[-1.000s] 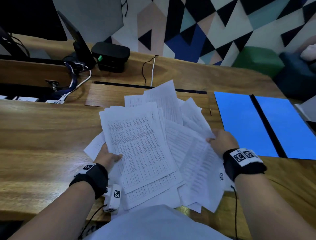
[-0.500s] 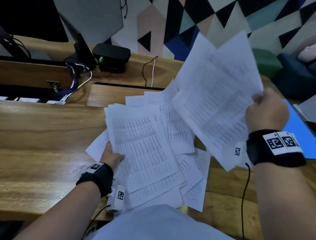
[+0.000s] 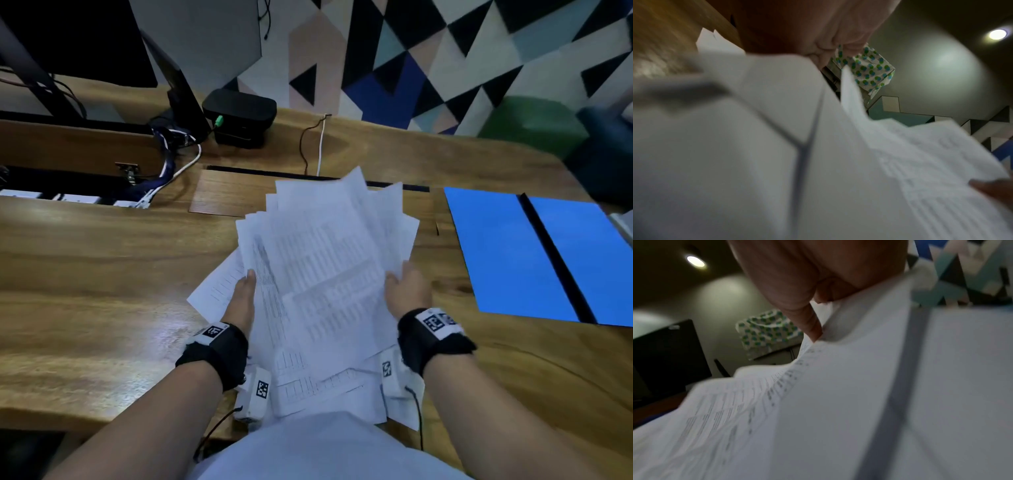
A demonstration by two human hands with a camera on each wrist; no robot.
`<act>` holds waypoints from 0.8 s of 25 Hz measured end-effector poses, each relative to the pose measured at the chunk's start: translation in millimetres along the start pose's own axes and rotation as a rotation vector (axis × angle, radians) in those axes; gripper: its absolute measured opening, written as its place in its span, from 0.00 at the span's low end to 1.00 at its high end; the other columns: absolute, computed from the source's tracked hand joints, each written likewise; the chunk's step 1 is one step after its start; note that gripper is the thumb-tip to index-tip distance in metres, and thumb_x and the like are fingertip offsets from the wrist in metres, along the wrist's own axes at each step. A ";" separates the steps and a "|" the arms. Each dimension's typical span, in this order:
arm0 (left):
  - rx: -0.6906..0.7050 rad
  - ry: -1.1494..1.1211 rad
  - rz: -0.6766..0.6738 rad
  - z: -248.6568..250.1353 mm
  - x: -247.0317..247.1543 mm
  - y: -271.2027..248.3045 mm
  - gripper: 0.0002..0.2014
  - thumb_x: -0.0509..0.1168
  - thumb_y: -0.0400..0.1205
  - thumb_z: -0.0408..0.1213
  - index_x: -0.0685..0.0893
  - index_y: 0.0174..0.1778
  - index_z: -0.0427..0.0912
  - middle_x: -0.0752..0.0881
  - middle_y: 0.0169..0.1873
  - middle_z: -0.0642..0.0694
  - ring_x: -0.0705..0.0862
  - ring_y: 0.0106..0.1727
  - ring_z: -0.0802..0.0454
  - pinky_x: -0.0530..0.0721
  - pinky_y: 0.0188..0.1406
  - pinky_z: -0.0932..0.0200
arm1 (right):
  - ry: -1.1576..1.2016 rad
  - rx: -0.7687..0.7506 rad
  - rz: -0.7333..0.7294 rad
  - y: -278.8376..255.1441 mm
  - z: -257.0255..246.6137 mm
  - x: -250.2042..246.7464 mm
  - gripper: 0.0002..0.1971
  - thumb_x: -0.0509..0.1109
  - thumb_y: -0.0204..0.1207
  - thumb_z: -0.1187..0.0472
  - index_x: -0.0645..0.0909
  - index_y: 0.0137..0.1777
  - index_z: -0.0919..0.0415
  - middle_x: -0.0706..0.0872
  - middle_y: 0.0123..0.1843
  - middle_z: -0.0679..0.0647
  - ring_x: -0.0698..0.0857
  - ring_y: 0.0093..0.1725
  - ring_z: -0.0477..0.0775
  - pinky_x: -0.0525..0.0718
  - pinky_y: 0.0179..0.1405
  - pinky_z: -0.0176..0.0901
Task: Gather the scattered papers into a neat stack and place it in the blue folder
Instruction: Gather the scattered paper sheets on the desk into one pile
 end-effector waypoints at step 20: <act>0.109 0.190 0.115 -6.0 -23.9 -1.7 0.33 0.67 0.77 0.23 0.65 0.77 0.46 0.81 0.63 0.43 0.80 0.63 0.41 0.78 0.67 0.39 | -0.181 0.202 -0.087 61.6 39.5 34.3 0.24 0.68 0.76 0.47 0.74 0.65 0.63 0.78 0.66 0.64 0.76 0.67 0.65 0.77 0.62 0.56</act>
Point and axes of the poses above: each hand's wrist, its own y-axis towards the middle knuckle, its own x-axis out of the palm, z = x × y, the point moved 6 cm from there along y, towards the middle knuckle
